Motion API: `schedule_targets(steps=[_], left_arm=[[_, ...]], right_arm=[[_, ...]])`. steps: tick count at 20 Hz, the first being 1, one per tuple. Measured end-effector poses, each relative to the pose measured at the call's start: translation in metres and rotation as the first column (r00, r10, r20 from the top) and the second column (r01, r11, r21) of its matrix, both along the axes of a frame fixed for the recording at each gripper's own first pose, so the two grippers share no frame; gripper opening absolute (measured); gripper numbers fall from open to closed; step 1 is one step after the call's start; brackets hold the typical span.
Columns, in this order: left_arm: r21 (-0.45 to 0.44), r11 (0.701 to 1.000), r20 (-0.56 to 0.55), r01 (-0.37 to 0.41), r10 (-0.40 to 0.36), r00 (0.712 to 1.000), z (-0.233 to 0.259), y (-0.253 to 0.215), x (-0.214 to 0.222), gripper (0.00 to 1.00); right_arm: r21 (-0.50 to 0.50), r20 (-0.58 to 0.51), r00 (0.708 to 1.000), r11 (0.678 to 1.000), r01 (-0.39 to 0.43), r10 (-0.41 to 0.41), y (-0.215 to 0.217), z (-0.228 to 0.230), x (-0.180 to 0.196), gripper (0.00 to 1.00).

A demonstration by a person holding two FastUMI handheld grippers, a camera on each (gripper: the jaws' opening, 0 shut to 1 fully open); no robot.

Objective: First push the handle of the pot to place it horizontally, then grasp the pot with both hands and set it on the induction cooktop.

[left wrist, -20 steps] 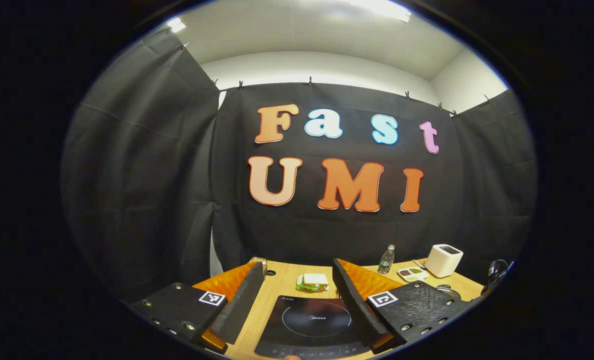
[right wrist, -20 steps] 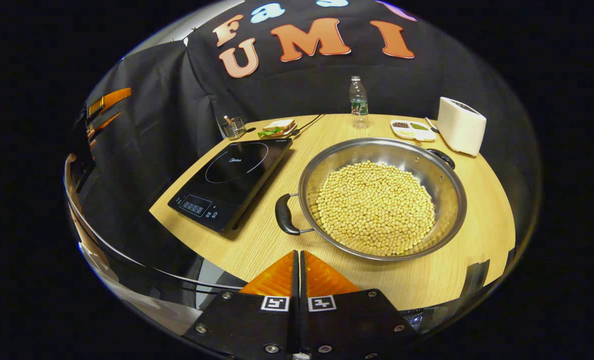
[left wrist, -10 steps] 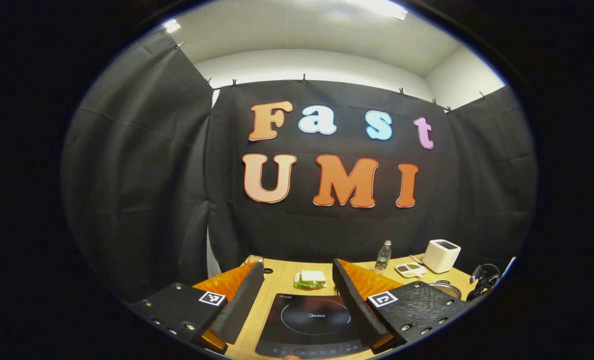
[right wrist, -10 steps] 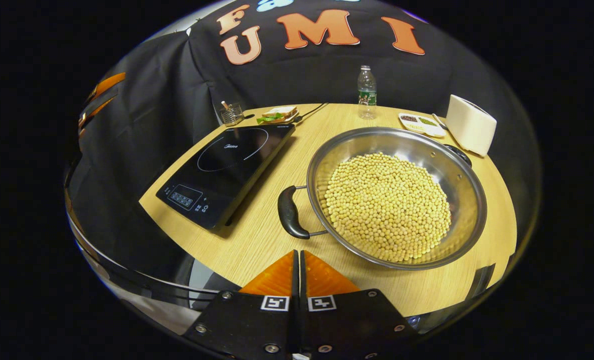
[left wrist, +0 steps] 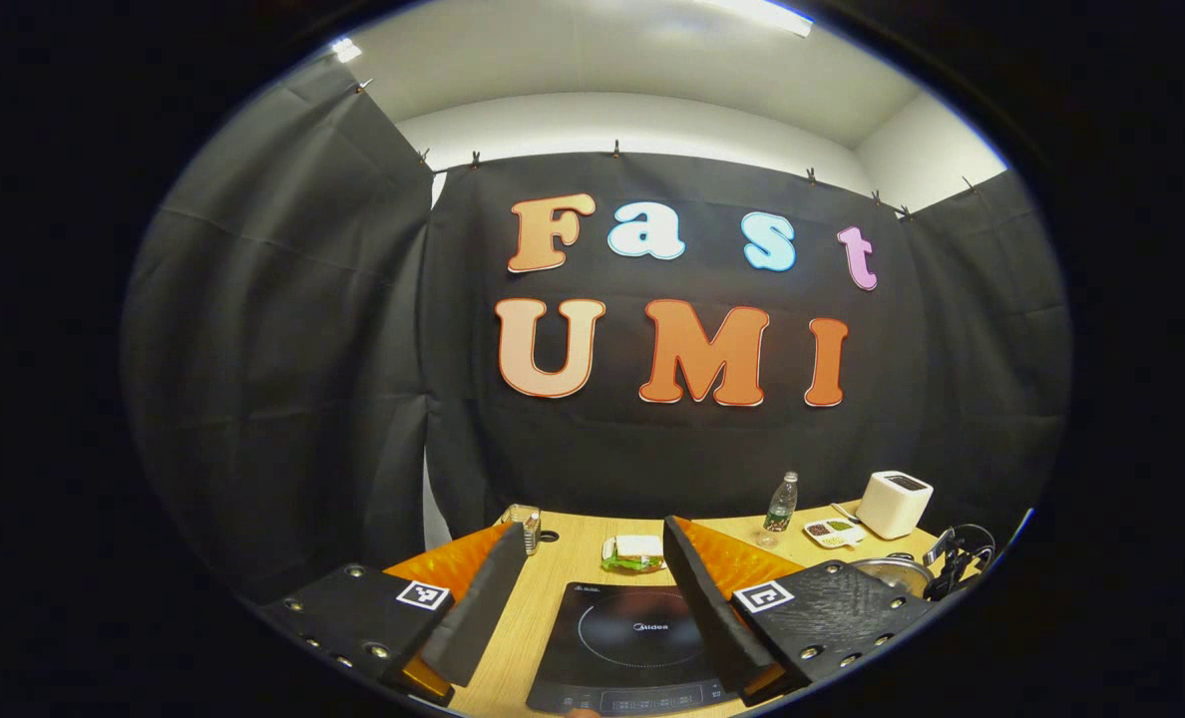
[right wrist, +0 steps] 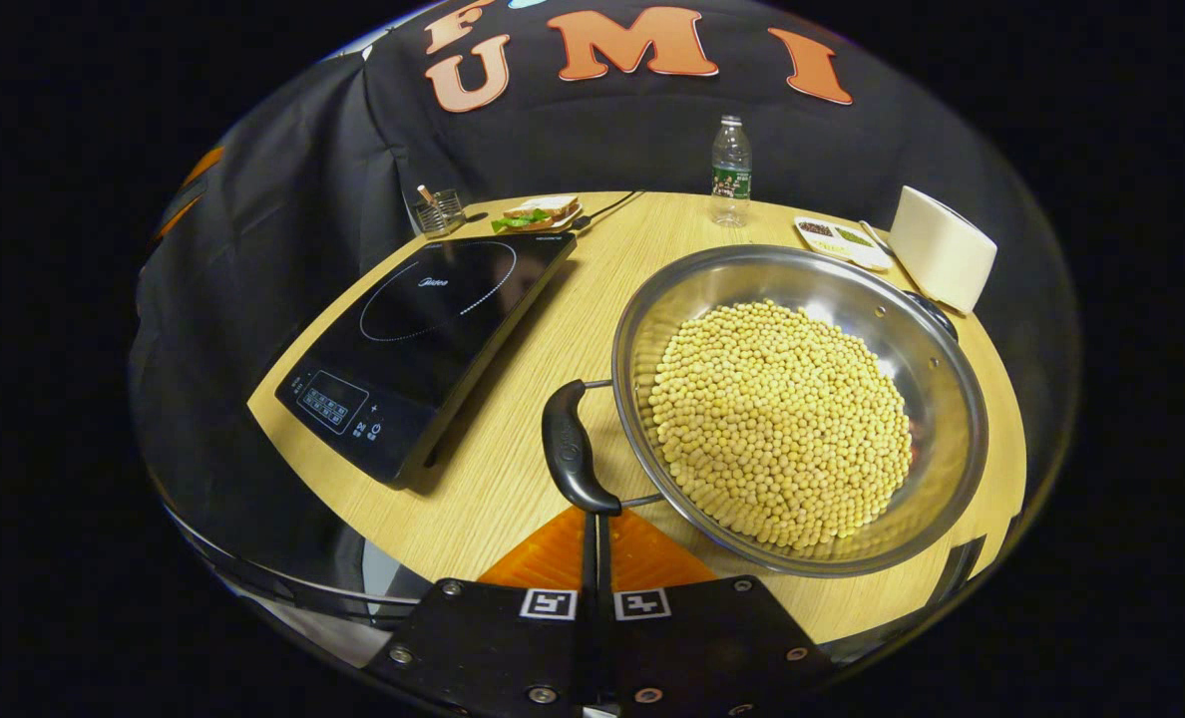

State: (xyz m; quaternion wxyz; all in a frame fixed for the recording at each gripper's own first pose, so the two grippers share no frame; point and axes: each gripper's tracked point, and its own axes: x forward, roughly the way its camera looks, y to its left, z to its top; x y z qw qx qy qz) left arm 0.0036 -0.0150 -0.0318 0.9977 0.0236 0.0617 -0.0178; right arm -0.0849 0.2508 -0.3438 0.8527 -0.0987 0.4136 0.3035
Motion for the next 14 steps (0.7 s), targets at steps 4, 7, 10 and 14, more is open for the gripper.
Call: schedule_targets(steps=[4, 7, 10, 14], left_arm=[[-0.015, 1.000, -0.008, -0.018, 0.018, 1.000, -0.008, 0.009, 0.004, 0.87], [-0.016, 1.000, -0.017, -0.022, 0.021, 1.000, -0.012, 0.010, 0.005, 0.88], [-0.011, 1.000, -0.015, -0.025, 0.025, 1.000, -0.013, 0.010, 0.006, 0.88], [-0.003, 0.999, -0.017, -0.035, 0.035, 0.999, -0.017, 0.012, 0.006, 0.88]], right_arm=[[-0.002, 0.005, 1.000, 1.000, 0.007, -0.007, 0.009, 0.000, 0.010, 0.00], [0.006, 0.003, 1.000, 1.000, 0.015, -0.015, 0.017, 0.000, 0.015, 0.00], [0.005, 0.005, 1.000, 1.000, 0.022, -0.022, 0.026, -0.001, 0.021, 0.00], [0.015, 0.003, 0.999, 0.999, 0.032, -0.032, 0.037, 0.001, 0.028, 0.00]])
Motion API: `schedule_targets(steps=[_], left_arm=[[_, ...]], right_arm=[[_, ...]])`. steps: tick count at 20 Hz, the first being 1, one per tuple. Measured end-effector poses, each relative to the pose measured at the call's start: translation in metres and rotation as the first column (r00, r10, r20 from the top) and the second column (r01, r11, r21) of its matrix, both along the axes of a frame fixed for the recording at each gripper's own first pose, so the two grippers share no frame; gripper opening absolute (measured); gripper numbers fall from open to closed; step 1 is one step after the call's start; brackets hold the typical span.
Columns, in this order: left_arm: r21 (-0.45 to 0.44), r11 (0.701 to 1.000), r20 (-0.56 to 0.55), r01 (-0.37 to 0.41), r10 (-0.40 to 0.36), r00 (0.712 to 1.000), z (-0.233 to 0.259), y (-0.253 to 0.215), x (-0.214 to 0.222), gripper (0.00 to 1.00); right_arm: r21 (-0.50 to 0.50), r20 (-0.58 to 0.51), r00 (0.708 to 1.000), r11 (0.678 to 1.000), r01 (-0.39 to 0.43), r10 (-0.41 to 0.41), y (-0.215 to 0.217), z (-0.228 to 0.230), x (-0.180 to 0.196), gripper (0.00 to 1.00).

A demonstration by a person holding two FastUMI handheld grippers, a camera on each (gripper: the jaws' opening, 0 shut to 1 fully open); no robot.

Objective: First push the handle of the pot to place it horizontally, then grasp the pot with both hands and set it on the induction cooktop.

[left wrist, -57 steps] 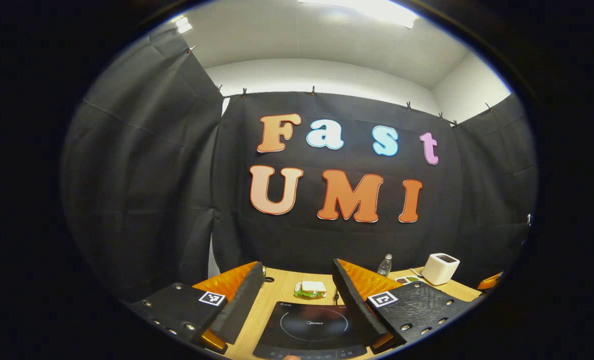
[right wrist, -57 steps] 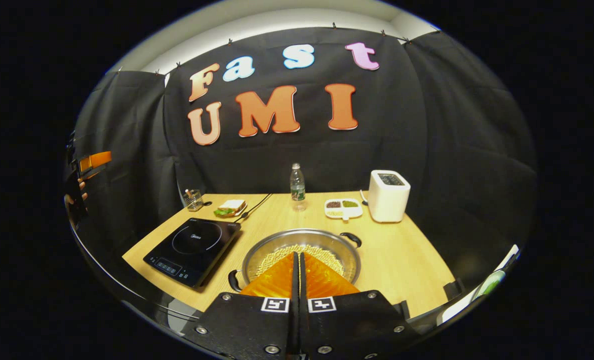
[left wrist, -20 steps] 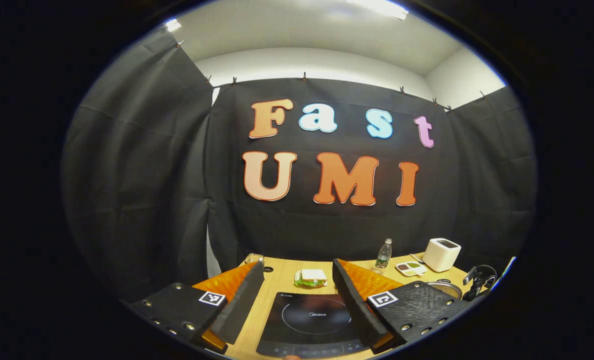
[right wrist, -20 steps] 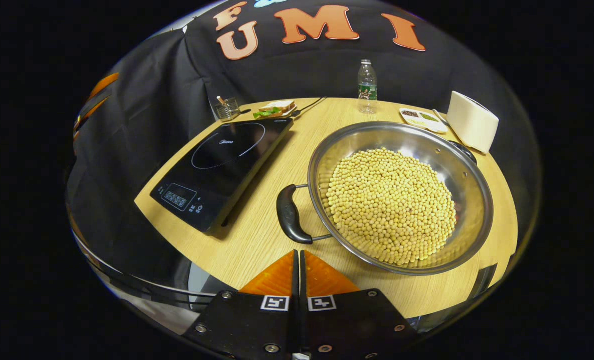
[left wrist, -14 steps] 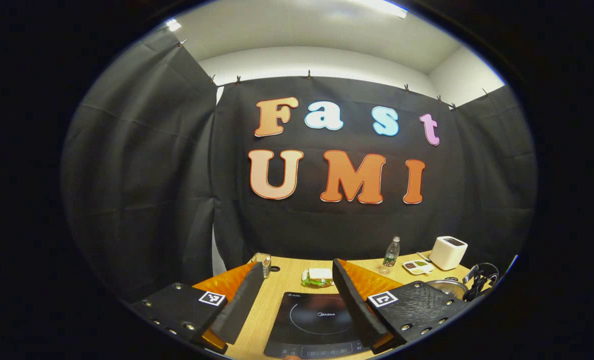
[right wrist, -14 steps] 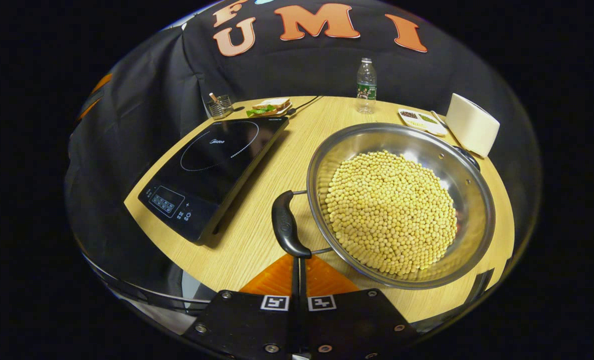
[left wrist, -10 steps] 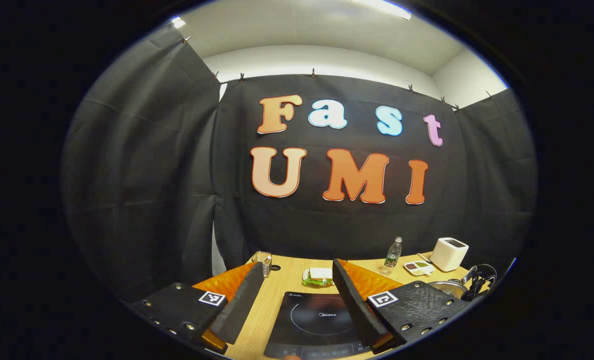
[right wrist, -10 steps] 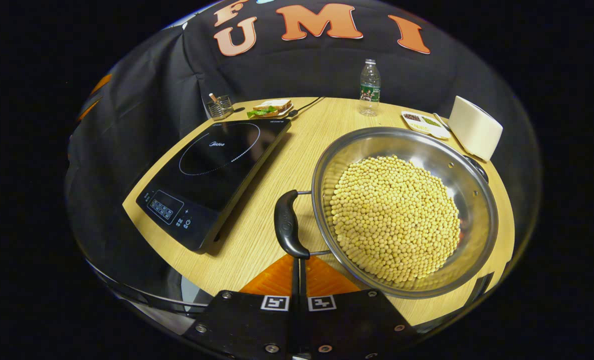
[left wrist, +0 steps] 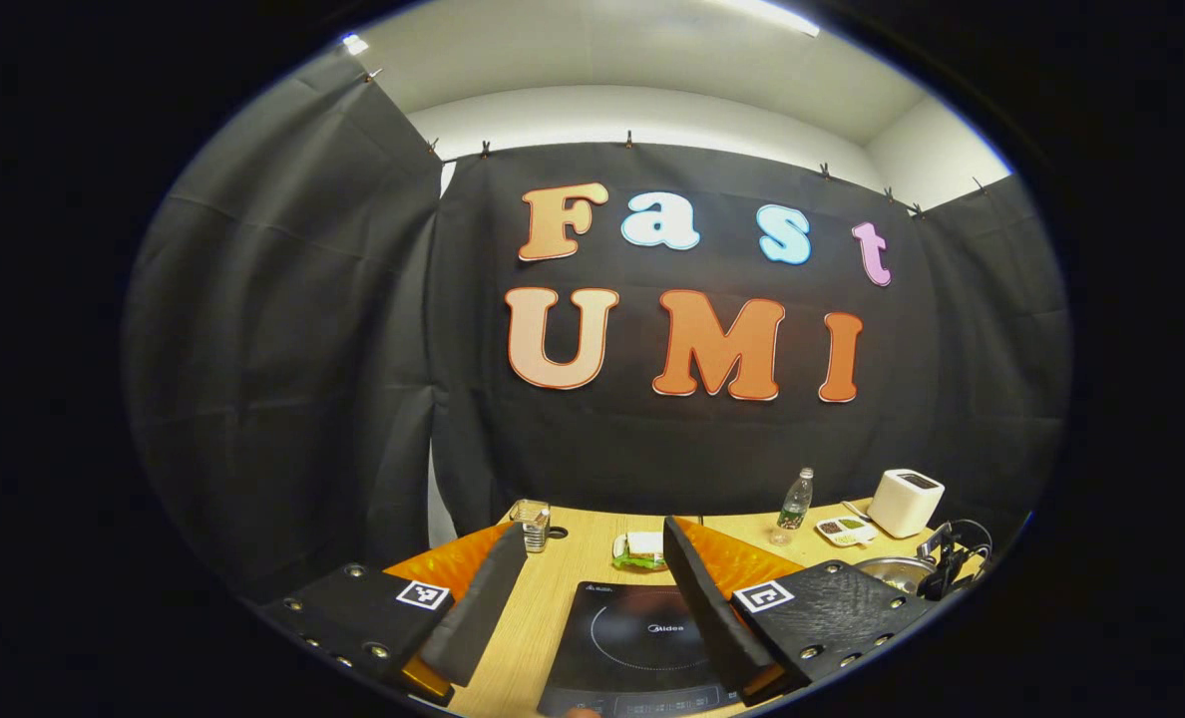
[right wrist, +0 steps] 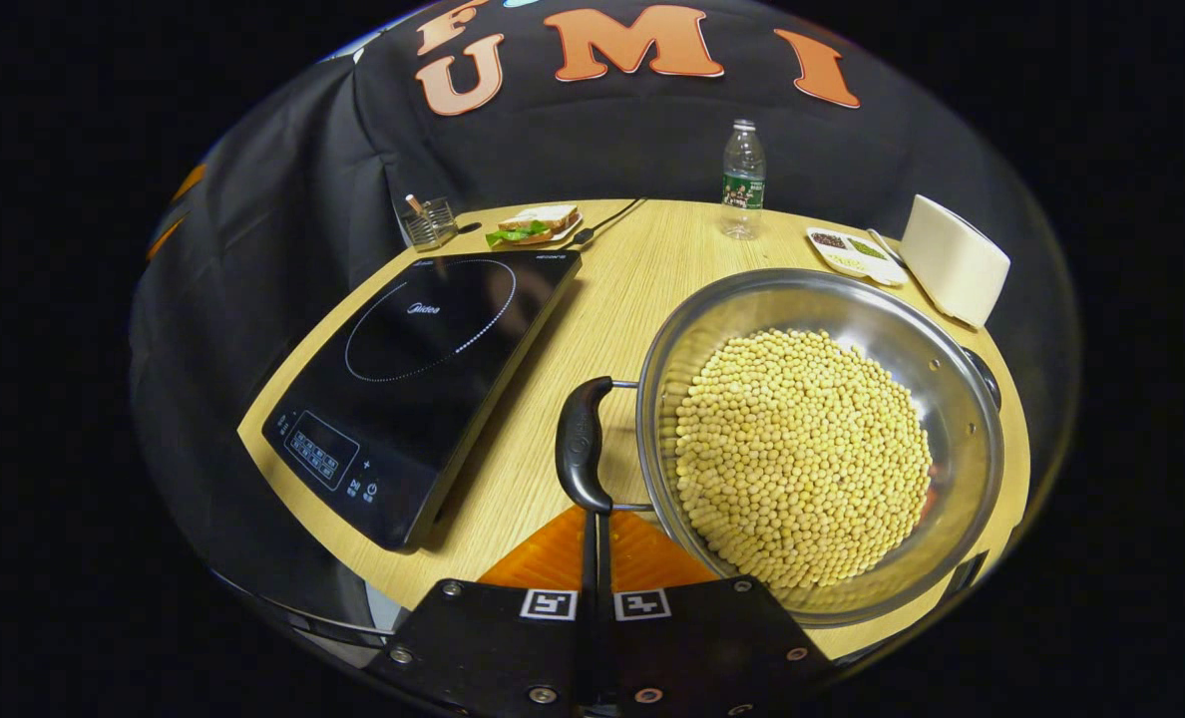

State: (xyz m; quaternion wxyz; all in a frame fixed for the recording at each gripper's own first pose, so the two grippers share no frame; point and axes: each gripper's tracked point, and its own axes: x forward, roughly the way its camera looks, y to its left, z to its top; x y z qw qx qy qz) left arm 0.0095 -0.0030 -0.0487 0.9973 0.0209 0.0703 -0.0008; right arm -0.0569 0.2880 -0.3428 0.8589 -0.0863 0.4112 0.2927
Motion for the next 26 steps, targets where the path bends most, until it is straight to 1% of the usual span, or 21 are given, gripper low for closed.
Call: schedule_targets(steps=[3, 9, 18, 22, 26], left_arm=[[-0.004, 1.000, -0.004, -0.008, 0.008, 1.000, -0.003, 0.001, 0.002, 0.88], [0.002, 1.000, 0.001, -0.029, 0.029, 1.000, -0.007, 0.003, 0.002, 0.88], [-0.015, 0.999, -0.020, -0.046, 0.046, 0.999, -0.020, 0.009, 0.007, 0.88], [-0.030, 0.999, -0.039, -0.037, 0.036, 0.999, -0.028, 0.007, 0.007, 0.88], [-0.041, 0.999, -0.040, -0.008, 0.006, 0.999, -0.030, -0.015, 0.007, 0.88]], right_arm=[[0.015, 0.002, 1.000, 1.000, 0.009, -0.009, 0.007, 0.002, 0.005, 0.00], [0.020, 0.010, 1.000, 1.000, 0.020, -0.020, 0.019, 0.000, 0.014, 0.00], [0.021, 0.024, 0.999, 0.999, 0.038, -0.038, 0.032, 0.000, 0.026, 0.00], [0.043, 0.029, 0.999, 0.998, 0.035, -0.036, 0.034, 0.005, 0.023, 0.00], [0.084, 0.092, 0.996, 0.996, 0.015, -0.023, 0.035, 0.028, 0.024, 0.00]])
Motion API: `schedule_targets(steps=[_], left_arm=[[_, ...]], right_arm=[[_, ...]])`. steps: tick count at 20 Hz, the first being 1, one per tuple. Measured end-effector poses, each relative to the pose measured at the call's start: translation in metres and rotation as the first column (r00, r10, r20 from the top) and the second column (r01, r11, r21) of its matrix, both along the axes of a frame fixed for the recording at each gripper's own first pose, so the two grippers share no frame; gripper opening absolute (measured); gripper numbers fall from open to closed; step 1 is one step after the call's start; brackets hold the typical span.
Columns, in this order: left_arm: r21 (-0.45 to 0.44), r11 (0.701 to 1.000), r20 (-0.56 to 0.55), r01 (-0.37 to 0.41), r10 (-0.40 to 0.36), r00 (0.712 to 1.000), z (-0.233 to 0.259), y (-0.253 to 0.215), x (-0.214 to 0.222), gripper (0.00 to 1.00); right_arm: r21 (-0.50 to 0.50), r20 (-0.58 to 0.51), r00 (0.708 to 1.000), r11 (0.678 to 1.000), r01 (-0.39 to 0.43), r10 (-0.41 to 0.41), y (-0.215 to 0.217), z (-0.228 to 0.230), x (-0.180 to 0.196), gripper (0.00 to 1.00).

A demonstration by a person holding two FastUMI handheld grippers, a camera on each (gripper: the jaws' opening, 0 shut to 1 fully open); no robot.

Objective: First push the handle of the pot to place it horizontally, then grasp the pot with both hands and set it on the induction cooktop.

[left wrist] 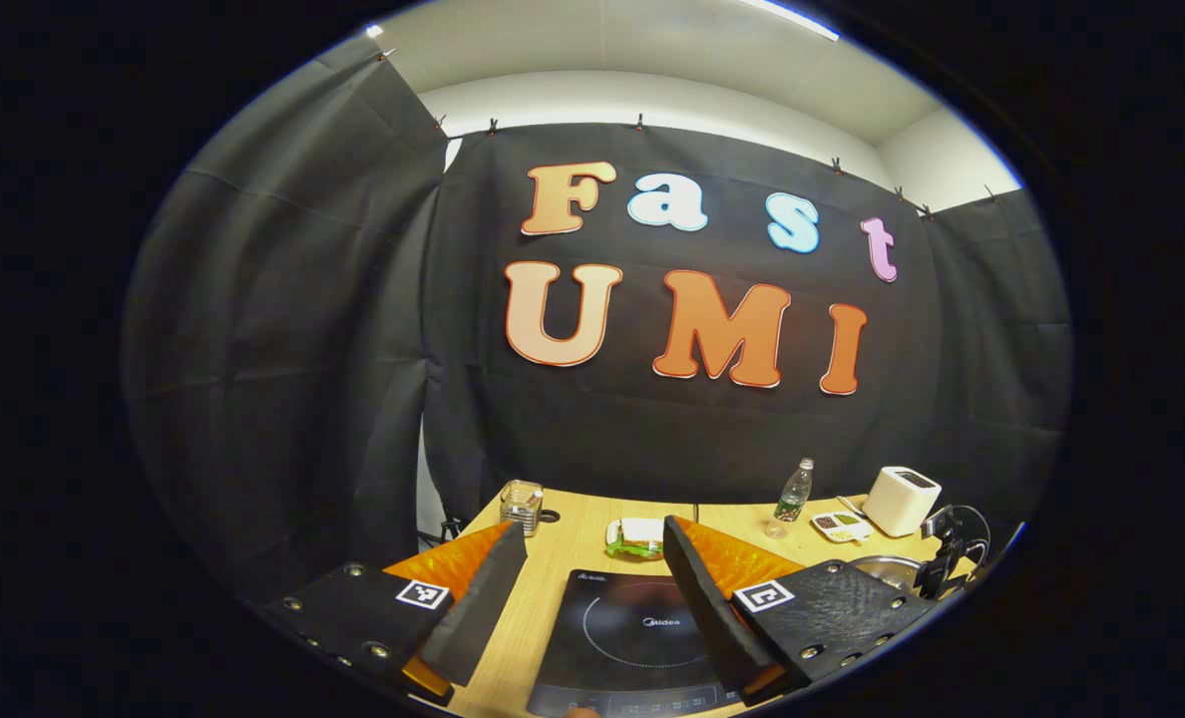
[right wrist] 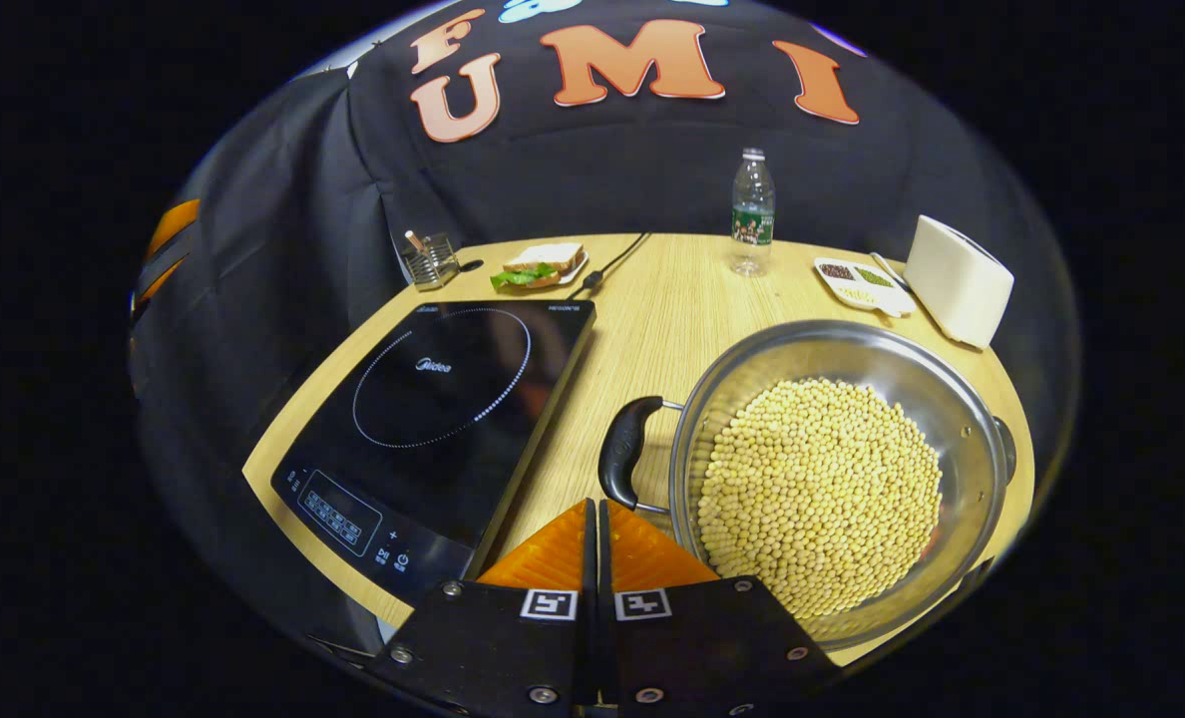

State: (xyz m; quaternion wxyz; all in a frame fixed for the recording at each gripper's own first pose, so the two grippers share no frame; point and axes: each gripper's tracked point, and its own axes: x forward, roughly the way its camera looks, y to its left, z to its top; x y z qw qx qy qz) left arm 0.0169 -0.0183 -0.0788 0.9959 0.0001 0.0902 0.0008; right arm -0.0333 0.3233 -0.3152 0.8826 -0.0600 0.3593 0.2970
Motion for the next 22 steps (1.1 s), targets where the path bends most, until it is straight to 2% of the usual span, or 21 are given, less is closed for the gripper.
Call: schedule_targets(steps=[6, 8, 12, 16, 19, 21, 22], left_arm=[[0.037, 0.998, 0.016, 0.048, -0.049, 0.999, 0.006, -0.031, -0.003, 0.88], [0.046, 0.997, 0.034, 0.058, -0.059, 0.998, 0.012, -0.038, -0.006, 0.88], [-0.007, 0.996, 0.054, 0.092, -0.091, 0.994, 0.015, -0.062, -0.011, 0.88], [0.022, 0.994, 0.064, 0.110, -0.112, 0.992, 0.009, -0.089, -0.008, 0.88], [0.029, 0.986, 0.043, 0.163, -0.165, 0.985, -0.011, -0.127, -0.005, 0.88], [0.018, 0.979, 0.015, 0.205, -0.205, 0.979, -0.029, -0.157, -0.003, 0.88], [0.005, 0.974, -0.002, 0.228, -0.228, 0.974, -0.040, -0.173, -0.003, 0.88]], right_arm=[[0.066, 0.071, 0.997, 0.998, 0.014, -0.018, -0.014, 0.032, 0.003, 0.00], [0.082, 0.087, 0.995, 0.996, 0.032, -0.039, -0.024, 0.040, 0.005, 0.00], [0.101, 0.136, 0.987, 0.992, 0.076, -0.090, -0.050, 0.058, 0.017, 0.00], [0.119, 0.191, 0.970, 0.984, 0.132, -0.153, -0.082, 0.075, 0.035, 0.00], [0.135, 0.216, 0.955, 0.975, 0.175, -0.202, -0.108, 0.083, 0.045, 0.04], [0.141, 0.225, 0.947, 0.969, 0.202, -0.230, -0.125, 0.085, 0.053, 0.09], [0.136, 0.234, 0.942, 0.968, 0.213, -0.240, -0.134, 0.086, 0.057, 0.14]])
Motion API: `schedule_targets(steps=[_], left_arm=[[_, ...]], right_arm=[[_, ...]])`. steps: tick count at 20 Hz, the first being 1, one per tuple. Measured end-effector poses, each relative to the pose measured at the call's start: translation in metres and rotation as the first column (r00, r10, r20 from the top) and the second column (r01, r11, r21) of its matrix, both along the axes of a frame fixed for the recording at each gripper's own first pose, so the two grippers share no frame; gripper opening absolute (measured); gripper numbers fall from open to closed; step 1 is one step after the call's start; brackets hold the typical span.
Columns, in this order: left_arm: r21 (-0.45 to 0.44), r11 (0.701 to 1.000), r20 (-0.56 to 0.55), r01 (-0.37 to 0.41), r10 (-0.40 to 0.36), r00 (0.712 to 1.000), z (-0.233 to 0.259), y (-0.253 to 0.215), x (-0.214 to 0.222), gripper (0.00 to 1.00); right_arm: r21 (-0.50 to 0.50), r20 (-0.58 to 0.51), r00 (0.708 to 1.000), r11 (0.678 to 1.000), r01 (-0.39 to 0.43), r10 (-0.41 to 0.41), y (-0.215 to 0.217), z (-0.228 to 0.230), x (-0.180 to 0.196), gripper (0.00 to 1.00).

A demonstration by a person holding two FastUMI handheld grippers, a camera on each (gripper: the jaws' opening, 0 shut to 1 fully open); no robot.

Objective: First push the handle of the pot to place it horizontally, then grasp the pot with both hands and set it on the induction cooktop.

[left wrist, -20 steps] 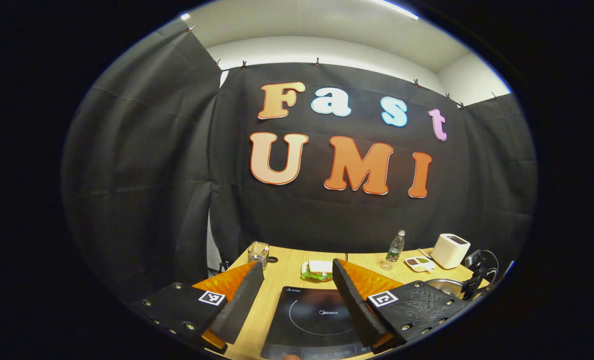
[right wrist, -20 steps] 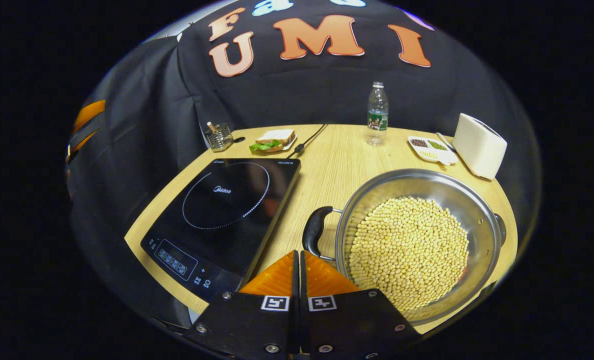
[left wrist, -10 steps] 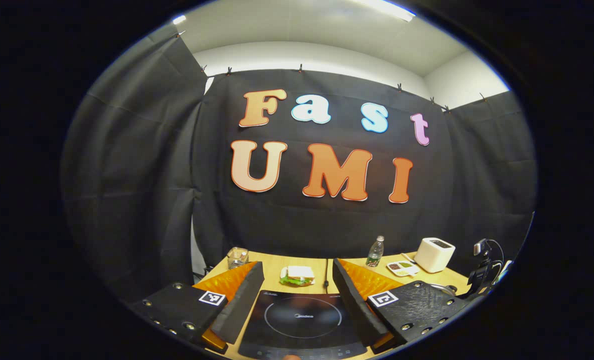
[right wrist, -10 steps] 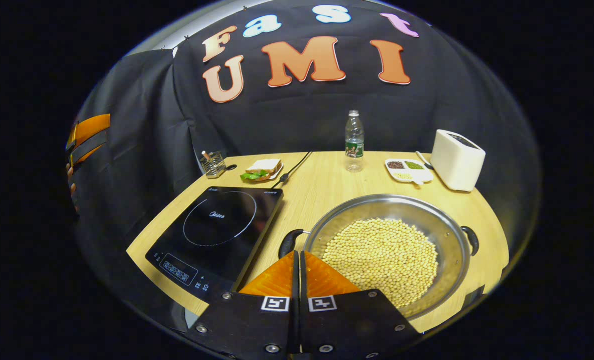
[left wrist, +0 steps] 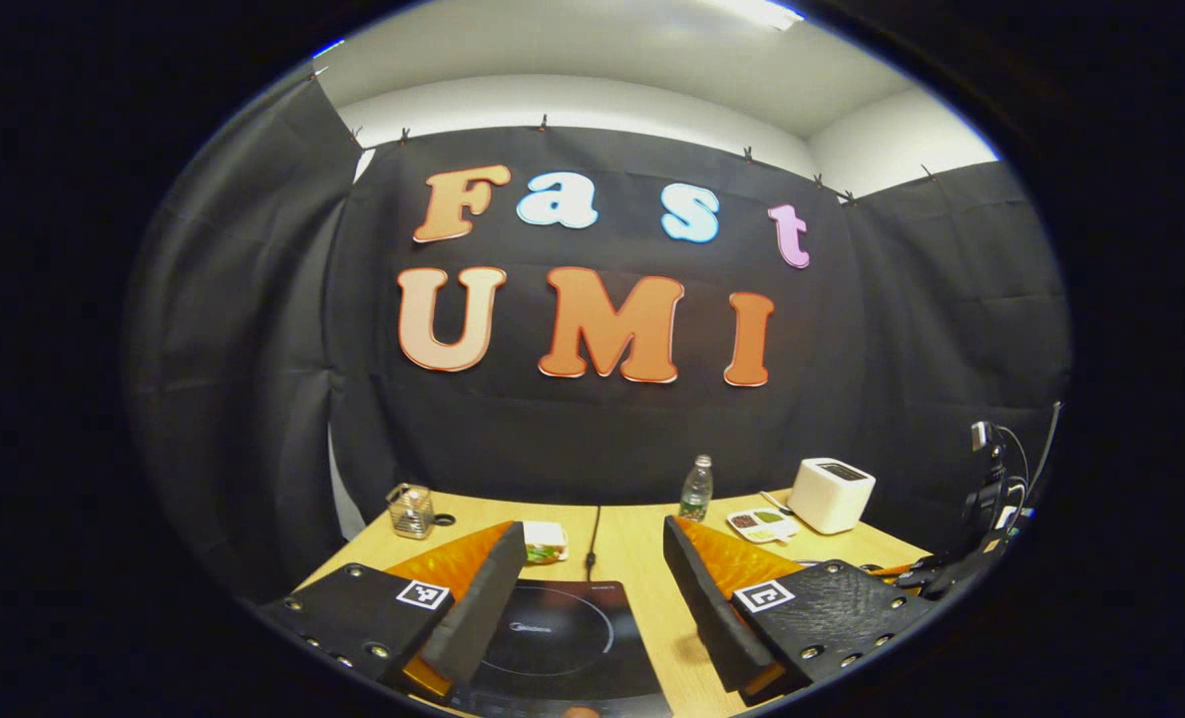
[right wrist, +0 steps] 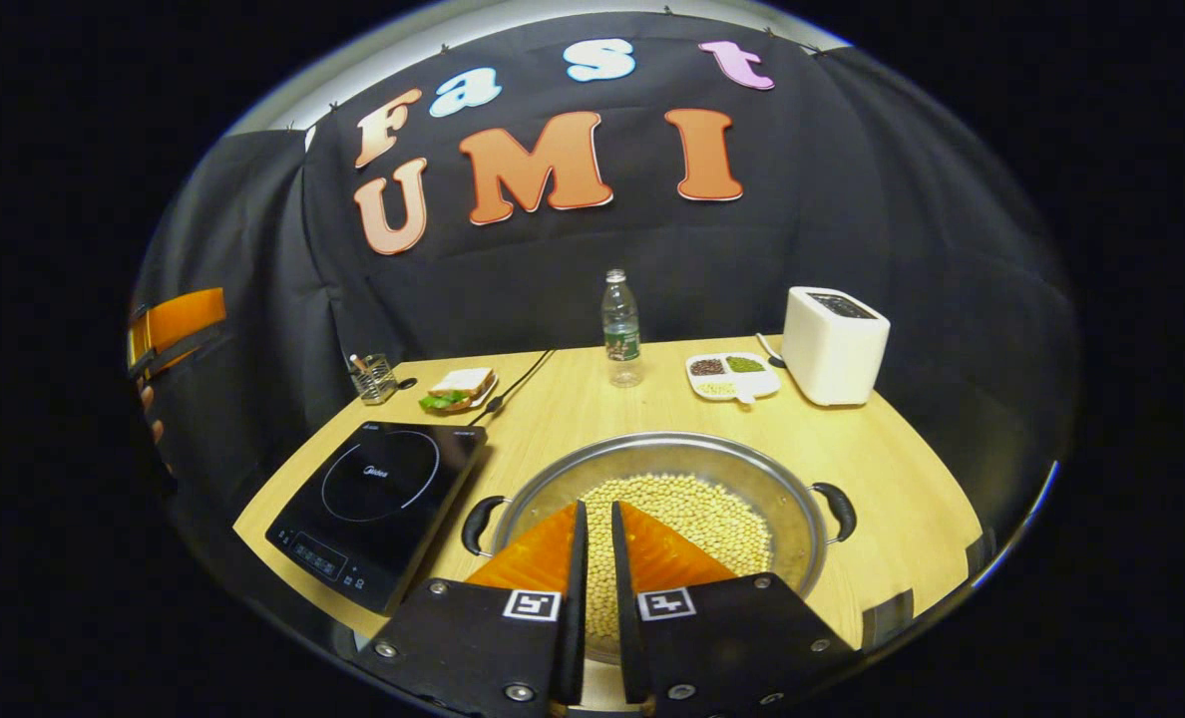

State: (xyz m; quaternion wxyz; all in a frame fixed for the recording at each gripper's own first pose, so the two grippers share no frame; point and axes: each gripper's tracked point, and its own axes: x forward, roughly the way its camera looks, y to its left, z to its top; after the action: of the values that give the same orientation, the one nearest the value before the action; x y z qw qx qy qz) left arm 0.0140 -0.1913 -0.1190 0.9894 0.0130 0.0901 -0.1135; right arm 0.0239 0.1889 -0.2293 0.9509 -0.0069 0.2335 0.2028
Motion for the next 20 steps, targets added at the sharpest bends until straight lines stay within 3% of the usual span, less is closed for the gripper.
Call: schedule_targets(steps=[5, 7, 8, 10, 12, 20], left_arm=[[-0.019, 0.997, -0.121, 0.078, -0.079, 0.989, -0.064, -0.060, 0.009, 0.88], [-0.022, 0.994, -0.156, 0.110, -0.112, 0.981, -0.086, -0.080, 0.005, 0.88], [-0.013, 0.993, -0.175, 0.114, -0.114, 0.978, -0.100, -0.084, 0.006, 0.88], [0.001, 0.993, -0.228, 0.120, -0.116, 0.967, -0.128, -0.091, 0.008, 0.88], [-0.006, 0.992, -0.280, 0.129, -0.126, 0.952, -0.152, -0.099, 0.004, 0.88], [0.013, 0.987, -0.452, 0.161, -0.138, 0.881, -0.236, -0.120, 0.001, 0.89]], right_arm=[[-0.021, 0.026, 0.999, 0.999, 0.034, -0.033, -0.036, 0.000, 0.018, 0.45], [-0.032, 0.037, 0.998, 0.999, 0.043, -0.042, -0.049, -0.002, 0.024, 0.62], [-0.038, 0.039, 0.998, 0.998, 0.050, -0.048, -0.056, -0.005, 0.027, 0.76], [-0.043, 0.033, 0.997, 0.996, 0.073, -0.072, -0.070, -0.011, 0.035, 0.90], [-0.044, 0.020, 0.995, 0.994, 0.096, -0.095, -0.081, -0.018, 0.043, 0.94], [-0.078, -0.042, 0.989, 0.987, 0.139, -0.143, -0.105, -0.056, 0.073, 0.94]])
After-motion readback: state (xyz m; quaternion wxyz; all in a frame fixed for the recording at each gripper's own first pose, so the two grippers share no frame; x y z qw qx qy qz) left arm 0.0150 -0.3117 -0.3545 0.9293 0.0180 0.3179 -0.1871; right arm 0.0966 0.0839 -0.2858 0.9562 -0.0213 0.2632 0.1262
